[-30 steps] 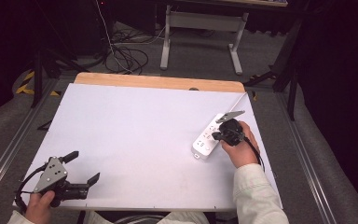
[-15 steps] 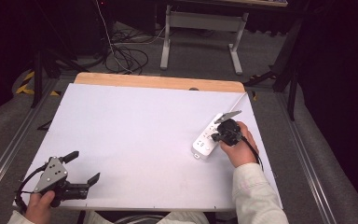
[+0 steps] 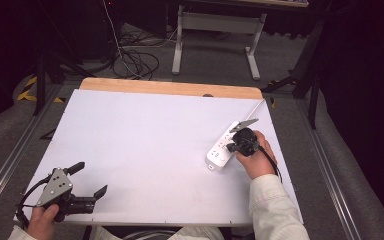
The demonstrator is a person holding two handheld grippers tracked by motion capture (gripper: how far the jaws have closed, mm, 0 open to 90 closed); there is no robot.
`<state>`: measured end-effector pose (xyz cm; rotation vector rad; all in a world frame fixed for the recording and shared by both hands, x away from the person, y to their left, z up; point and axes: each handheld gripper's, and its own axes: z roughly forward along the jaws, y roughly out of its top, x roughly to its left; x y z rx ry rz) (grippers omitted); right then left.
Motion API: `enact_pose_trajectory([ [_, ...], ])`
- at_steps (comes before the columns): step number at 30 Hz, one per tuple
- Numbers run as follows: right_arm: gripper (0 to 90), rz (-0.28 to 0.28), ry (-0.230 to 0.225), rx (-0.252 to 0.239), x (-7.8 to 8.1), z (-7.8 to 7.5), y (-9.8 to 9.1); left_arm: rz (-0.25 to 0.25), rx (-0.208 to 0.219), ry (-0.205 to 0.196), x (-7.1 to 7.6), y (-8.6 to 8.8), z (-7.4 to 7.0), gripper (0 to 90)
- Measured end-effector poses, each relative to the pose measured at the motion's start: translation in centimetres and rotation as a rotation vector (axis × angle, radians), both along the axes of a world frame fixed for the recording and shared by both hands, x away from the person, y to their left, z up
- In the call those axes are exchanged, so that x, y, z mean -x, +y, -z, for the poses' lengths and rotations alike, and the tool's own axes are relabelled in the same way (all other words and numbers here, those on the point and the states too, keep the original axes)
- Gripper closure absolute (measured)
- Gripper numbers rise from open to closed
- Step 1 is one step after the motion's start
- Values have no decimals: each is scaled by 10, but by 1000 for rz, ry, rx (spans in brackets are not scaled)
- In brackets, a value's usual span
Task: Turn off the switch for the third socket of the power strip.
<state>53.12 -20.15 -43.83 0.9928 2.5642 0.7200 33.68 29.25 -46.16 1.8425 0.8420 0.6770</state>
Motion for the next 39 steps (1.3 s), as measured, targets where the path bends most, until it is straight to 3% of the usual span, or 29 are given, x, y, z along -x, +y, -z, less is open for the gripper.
enact_pose_trajectory([
  [20,900,49,23,-12,0,1,1,2,-8,-3,0,0,0,19],
  [39,900,70,9,10,3,1,5,5,-10,0,0,-1,0,19],
])
